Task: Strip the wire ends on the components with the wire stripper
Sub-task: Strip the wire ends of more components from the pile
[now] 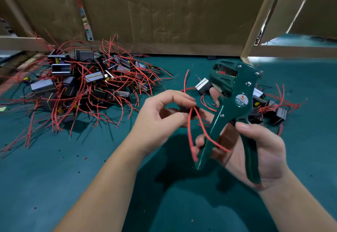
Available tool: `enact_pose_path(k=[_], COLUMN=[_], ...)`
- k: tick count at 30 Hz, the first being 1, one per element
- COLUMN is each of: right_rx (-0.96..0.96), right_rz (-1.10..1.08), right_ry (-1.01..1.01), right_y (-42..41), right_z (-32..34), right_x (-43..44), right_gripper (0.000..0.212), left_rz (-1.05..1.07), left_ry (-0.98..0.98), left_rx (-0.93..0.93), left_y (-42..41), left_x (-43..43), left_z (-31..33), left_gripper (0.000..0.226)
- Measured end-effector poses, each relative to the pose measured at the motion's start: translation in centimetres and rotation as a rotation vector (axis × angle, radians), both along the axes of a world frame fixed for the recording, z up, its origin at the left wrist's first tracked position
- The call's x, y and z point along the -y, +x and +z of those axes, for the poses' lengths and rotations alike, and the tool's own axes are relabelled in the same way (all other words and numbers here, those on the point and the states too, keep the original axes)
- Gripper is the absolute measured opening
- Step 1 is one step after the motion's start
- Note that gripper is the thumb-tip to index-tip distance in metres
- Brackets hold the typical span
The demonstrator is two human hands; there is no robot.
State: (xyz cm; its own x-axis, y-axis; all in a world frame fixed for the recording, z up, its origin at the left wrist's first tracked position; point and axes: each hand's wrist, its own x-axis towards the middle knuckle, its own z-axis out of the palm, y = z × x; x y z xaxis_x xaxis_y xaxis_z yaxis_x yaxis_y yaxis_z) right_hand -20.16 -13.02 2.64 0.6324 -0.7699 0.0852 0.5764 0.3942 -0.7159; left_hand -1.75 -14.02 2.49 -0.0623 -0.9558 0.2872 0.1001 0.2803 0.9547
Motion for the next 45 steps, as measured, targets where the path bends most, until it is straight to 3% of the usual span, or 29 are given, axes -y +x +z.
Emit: enact_pose_path(k=[4, 6, 12, 15, 19, 21, 27, 32, 37, 45], right_rx=[-0.055, -0.068, -0.066, -0.067, -0.076, -0.091, -0.113, -0.078, -0.071, -0.079], right_rz=[-0.033, -0.024, -0.065, -0.102, -0.111, -0.087, -0.024, -0.019, 0.033, 0.017], right_ry=[0.054, 0.058, 0.038, 0.031, 0.019, 0.01, 0.035, 0.066, 0.039, 0.04], right_y=[0.1, 0.2, 0.5, 0.6, 0.6, 0.6, 1.4, 1.6, 1.6, 2.0], right_z=[-0.1, -0.2, -0.1, -0.1, 0.0, -0.1, -0.4, -0.4, -0.4, -0.7], right_x=[0.1, 0.1, 0.0, 0.0, 0.0, -0.1, -0.7, -0.8, -0.9, -0.8], right_gripper=[0.091, 0.087, 0.084, 0.086, 0.084, 0.082, 0.064, 0.073, 0.055, 0.064], left_rz=[-0.179, -0.179, -0.162, -0.098, 0.136, 0.216, 0.132, 0.051, 0.011, 0.117], left_ry=[0.056, 0.037, -0.025, -0.009, 0.015, 0.011, 0.002, 0.024, 0.212, 0.269], left_rx=[0.02, 0.037, 0.097, 0.09, -0.05, -0.003, 0.102, -0.115, -0.417, -0.476], left_y=[0.1, 0.0, 0.0, 0.0, 0.5, 0.4, -0.4, -0.5, -1.6, -1.4], left_x=[-0.2, -0.1, 0.1, 0.1, 0.6, 0.7, 0.6, 0.4, 0.3, 0.4], left_z=[0.0, 0.1, 0.2, 0.3, 0.4, 0.3, -0.3, -0.3, 0.0, 0.7], left_gripper=[0.028, 0.022, 0.036, 0.032, 0.033, 0.031, 0.024, 0.021, 0.014, 0.028])
